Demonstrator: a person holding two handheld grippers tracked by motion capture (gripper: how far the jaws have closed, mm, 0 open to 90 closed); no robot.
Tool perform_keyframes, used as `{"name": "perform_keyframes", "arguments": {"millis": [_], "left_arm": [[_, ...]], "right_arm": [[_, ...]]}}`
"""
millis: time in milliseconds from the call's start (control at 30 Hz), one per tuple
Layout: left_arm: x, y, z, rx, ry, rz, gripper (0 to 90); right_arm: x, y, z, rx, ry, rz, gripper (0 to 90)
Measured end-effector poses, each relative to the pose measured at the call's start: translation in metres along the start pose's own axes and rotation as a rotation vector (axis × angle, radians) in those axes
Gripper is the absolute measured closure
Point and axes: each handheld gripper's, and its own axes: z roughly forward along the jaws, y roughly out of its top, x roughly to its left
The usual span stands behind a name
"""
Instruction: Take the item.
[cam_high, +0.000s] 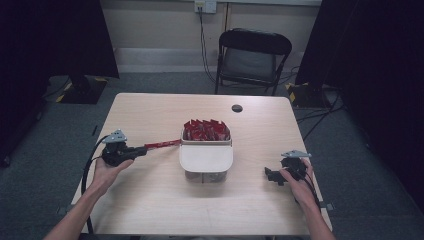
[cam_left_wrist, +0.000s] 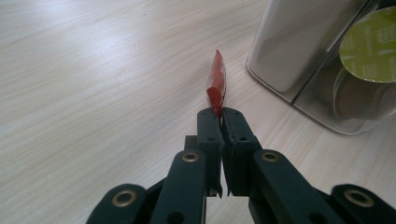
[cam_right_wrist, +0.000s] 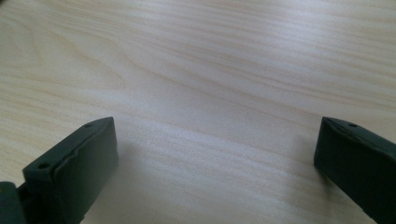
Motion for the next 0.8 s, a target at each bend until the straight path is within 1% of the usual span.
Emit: {"name": "perform_keyframes", "arguments": {"millis": [100,133,167,267,300,433,467,500,533,600,633,700,733,800], "left_arm": [[0.0012,-0.0005,0.0022,0.01,0.009,-0.002,81.2],[0.0018,-0.0006,0.0029,0.009,0.018,-0.007,78.5],[0.0018,-0.0006,0.0029,0.009,0.018,-0.007,76.8],[0.0013,-0.0005,0.0028,0.008,0.018,-0.003,76.4],[0.0008,0.0,0.0031,0.008,0.023,0.006,72.9],[-0.0008,0.0009,0.0033,0.005,0.019,0.009,70.7],[-0.0008,0.0012,0.0033,0.002,0.021,0.01,63.9],[-0.0007,0.0019,0.0034,-0.002,0.04,-0.006,58.1],[-0.0007,0.0019,0.0034,-0.002,0.04,-0.006,55.2],[0.0005,0.002,0.0029,-0.005,0.044,-0.011,54.3],[0.0007,0.002,0.0026,-0.007,0.046,-0.021,52.0],[0.0014,0.0022,0.0016,-0.009,0.048,-0.026,47.6],[0.0023,0.0025,0.0007,-0.019,0.053,-0.037,45.3],[0.0026,0.0029,0.0001,-0.02,0.055,-0.04,40.9]], "right_arm": [[0.0,0.0,0.0,0.0,0.0,0.0,0.0],[0.0,0.0,0.0,0.0,0.0,0.0,0.0],[0.0,0.0,0.0,0.0,0.0,0.0,0.0],[0.0,0.0,0.0,0.0,0.0,0.0,0.0],[0.0,0.0,0.0,0.0,0.0,0.0,0.0],[0.0,0.0,0.0,0.0,0.0,0.0,0.0],[0.0,0.0,0.0,0.0,0.0,0.0,0.0],[0.0,0.0,0.0,0.0,0.0,0.0,0.0],[0.0,0.0,0.0,0.0,0.0,0.0,0.0],[0.0,0.0,0.0,0.0,0.0,0.0,0.0],[0.0,0.0,0.0,0.0,0.0,0.0,0.0],[0.0,0.0,0.0,0.0,0.0,0.0,0.0],[0.0,0.0,0.0,0.0,0.0,0.0,0.0],[0.0,0.0,0.0,0.0,0.0,0.0,0.0]]}}
